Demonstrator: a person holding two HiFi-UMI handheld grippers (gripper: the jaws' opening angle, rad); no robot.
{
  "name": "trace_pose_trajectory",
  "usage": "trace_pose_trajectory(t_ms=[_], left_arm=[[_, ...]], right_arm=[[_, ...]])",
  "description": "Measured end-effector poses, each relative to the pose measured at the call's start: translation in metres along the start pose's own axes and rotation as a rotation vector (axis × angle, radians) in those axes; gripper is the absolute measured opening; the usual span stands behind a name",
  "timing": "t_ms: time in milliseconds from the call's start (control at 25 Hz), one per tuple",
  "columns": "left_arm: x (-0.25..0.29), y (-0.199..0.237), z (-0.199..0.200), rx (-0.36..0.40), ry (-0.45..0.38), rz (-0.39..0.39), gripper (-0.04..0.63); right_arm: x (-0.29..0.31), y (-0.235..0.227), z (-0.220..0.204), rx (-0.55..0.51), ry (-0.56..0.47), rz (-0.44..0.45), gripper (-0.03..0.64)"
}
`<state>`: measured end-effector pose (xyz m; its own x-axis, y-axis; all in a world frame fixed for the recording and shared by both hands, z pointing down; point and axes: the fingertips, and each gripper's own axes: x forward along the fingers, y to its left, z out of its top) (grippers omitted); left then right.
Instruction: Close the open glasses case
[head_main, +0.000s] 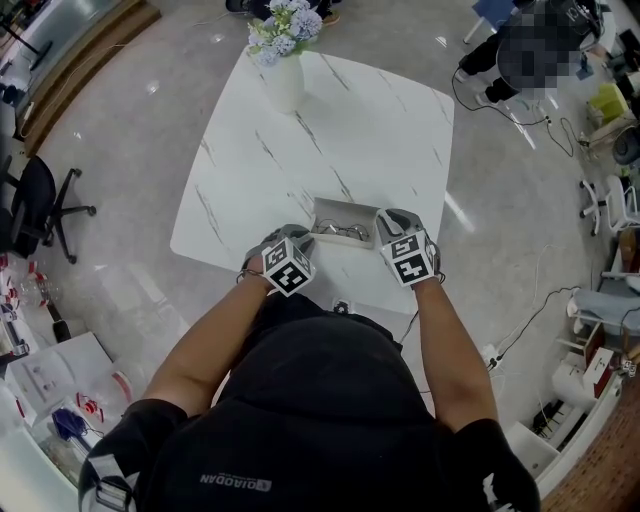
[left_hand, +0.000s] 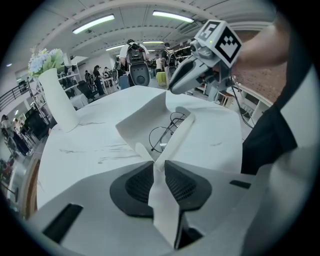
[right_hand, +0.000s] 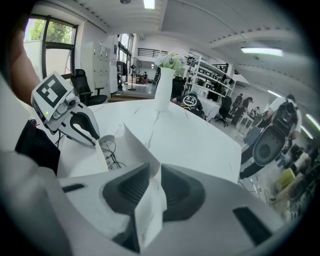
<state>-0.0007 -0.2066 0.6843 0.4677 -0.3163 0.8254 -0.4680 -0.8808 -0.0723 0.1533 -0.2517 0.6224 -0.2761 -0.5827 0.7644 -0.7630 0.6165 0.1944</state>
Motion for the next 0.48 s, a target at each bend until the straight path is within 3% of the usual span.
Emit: trace_pose_trajectory(t_ms=[480], left_arm=[[0.000, -0.003, 0.000, 0.005, 0.004, -0.005, 0.074]], right_arm=[[0.016, -0.002, 0.000, -0.171, 0.063, 0.004, 0.067]])
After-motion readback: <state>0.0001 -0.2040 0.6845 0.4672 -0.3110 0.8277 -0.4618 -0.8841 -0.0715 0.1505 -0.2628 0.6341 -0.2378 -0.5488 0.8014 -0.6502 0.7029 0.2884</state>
